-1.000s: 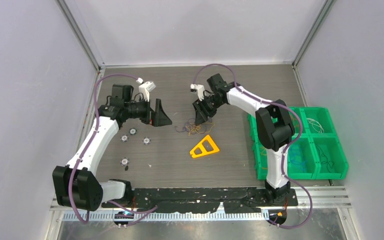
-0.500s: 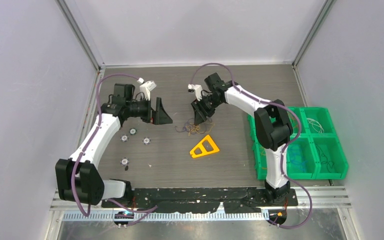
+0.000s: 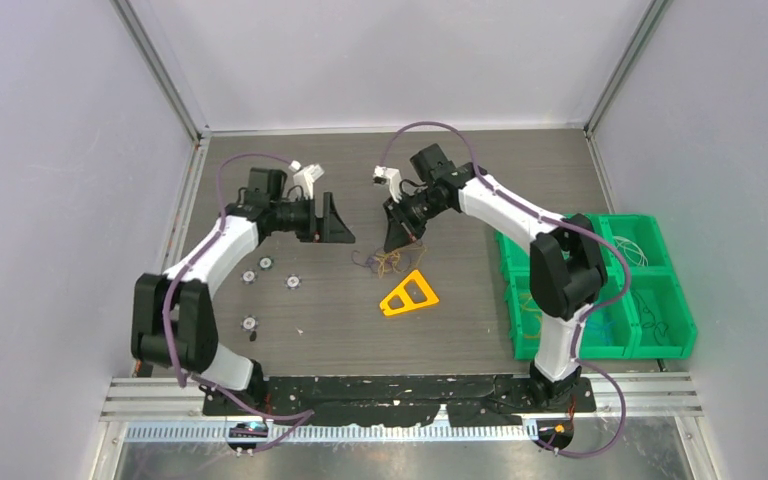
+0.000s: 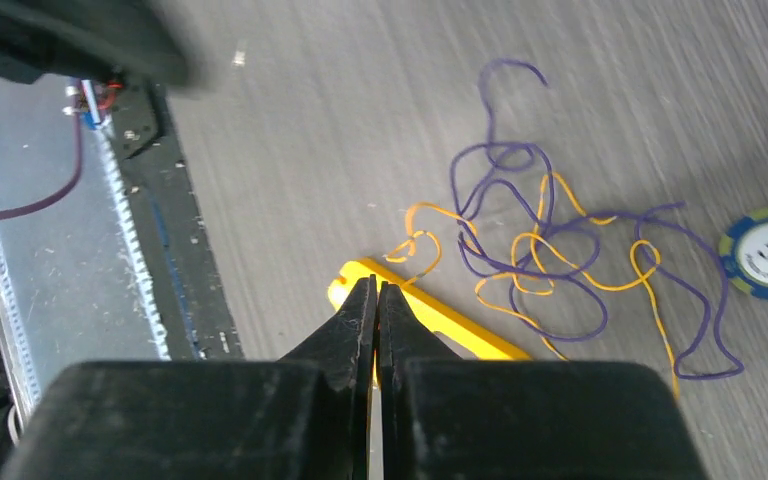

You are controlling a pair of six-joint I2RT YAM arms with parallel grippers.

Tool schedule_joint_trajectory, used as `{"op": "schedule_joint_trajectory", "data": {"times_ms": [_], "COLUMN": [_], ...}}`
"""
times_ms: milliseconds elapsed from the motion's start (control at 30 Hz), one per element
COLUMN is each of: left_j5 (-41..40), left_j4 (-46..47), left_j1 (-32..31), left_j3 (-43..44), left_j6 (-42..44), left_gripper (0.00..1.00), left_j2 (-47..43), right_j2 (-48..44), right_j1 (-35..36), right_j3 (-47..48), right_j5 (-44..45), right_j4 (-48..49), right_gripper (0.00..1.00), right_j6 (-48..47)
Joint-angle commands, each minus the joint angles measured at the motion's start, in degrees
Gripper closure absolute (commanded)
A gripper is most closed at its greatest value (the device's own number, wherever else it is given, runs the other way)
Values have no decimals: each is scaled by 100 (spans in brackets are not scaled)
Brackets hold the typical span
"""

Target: Untangle the cables

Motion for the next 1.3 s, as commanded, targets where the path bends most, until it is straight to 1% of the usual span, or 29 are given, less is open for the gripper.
{"op": "schedule_joint_trajectory", "data": {"times_ms": [0, 100, 167, 300, 400, 467, 600, 667, 733, 900, 1067, 1267], "left_j5": [183, 312, 349, 267, 451, 524, 441, 371, 344, 237, 206, 287], "left_j4": [927, 1225, 1242, 1237, 1206, 1174, 822, 812, 622, 374, -110, -30], "left_j1": [-273, -516, -688, -946, -1044, -1044, -1038, -1039, -1039, -1055, -1141, -1255], "left_j3": [79, 316, 504, 788, 884, 786, 458, 269, 296, 369, 353, 329], "left_j6": [-477, -665, -707, -726, -793, -742, -288, -261, -194, -122, 203, 205], "left_gripper": [24, 33, 38, 46, 51, 49, 46, 44, 43, 44, 47, 48], "left_j2": [632, 1226, 1622, 2237, 2493, 2432, 2071, 1969, 1983, 2062, 2021, 1996], "right_j2": [-727, -751, -749, -786, -884, -942, -1000, -997, -992, -1021, -1029, -929], "right_j1": [240, 302, 313, 322, 324, 323, 322, 323, 323, 323, 326, 325], "right_j3": [-133, -218, -254, -352, -517, -636, -839, -902, -932, -1030, -1102, -1081], "right_j5": [-420, -358, -354, -340, -232, -121, -49, -60, -42, 43, 152, 139], "right_j4": [191, 206, 206, 232, 259, 258, 250, 268, 269, 254, 236, 240], "right_gripper": [95, 95, 95, 95, 95, 95, 95, 95, 95, 95, 95, 95], "right_j6": [15, -21, -23, -3, -43, -120, -207, -213, -236, -287, -347, -326]}}
